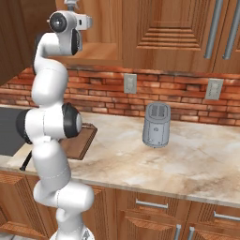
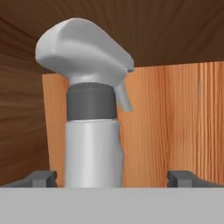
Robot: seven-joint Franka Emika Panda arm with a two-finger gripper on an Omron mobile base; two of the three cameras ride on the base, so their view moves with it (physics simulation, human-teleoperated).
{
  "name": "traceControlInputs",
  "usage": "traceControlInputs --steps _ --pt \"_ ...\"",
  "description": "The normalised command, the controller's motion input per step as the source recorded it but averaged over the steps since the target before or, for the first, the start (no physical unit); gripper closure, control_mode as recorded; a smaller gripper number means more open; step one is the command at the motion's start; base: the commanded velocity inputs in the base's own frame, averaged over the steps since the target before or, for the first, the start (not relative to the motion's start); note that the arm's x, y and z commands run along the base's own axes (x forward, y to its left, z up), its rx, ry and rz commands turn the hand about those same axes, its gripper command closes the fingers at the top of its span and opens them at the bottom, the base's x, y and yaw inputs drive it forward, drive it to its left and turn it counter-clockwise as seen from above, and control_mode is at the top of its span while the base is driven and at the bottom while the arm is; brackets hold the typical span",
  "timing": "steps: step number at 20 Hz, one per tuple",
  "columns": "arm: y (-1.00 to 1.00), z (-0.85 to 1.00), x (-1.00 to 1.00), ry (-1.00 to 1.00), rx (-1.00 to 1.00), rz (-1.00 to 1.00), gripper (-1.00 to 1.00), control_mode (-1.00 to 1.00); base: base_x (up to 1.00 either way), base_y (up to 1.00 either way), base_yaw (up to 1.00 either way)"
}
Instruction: Grab the spray bottle from the cabinet, then place it next to the cutting board for sanitizing. Then grab the dish brush from the countertop next to the sink and place it next to the cutting board.
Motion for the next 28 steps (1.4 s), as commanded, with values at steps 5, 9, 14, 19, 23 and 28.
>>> traceControlInputs --steps 5,9,14,19,23,28 --pt "0.03 0.00 0.13 0.00 0.00 0.00 1.00 -1.00 0.00 0.00 0.00" --pt "0.03 0.00 0.04 0.00 0.00 0.00 1.00 -1.00 0.00 0.00 0.00" --pt "0.00 0.00 0.00 0.00 0.00 0.00 1.00 -1.00 0.00 0.00 0.00" --pt "0.00 0.00 -0.35 0.00 0.01 0.00 1.00 -1.00 0.00 0.00 0.00" --pt "0.00 -0.13 -0.99 -0.05 0.03 0.00 1.00 -1.00 0.00 0.00 0.00" --pt "0.00 -0.14 -0.97 0.04 0.02 0.00 1.00 -1.00 0.00 0.00 0.00"
